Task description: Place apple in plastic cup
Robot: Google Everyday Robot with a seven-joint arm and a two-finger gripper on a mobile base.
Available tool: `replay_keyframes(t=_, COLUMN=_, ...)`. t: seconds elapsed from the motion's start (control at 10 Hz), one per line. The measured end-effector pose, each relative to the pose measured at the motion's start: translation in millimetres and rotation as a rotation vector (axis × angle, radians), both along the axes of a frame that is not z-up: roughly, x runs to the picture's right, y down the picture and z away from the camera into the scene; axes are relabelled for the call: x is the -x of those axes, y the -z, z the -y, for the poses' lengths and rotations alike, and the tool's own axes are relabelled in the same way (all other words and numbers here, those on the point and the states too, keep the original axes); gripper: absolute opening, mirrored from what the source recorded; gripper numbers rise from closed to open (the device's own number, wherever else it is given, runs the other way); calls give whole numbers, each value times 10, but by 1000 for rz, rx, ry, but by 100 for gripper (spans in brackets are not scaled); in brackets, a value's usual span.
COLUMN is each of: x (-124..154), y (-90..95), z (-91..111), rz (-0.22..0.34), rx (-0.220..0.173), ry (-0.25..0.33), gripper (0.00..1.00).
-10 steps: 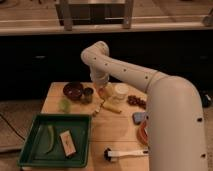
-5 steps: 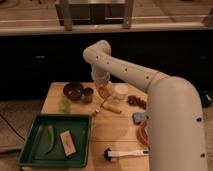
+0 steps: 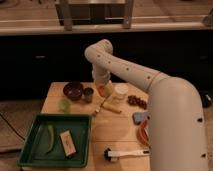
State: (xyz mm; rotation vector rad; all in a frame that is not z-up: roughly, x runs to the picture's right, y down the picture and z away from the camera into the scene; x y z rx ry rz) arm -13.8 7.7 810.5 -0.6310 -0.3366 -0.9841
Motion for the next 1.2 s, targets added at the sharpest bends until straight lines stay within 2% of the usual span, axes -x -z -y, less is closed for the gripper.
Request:
replay_keyframes(t=0.2, x=234, y=80, z=-7, rz=47, rx=-14, ry=59, gripper=2)
replay_keyframes(t=0.4, x=357, y=134, z=-22, rz=78, rx=-21, ry=103, gripper=2)
replay_keyframes(t=0.8, x=655, y=191, z=-36, rz=166, rx=-26, ry=197, gripper=2)
replay_keyframes(t=1.2, x=1067, y=247, z=-57, rz=248, rx=-22, ry=290, gripper=2)
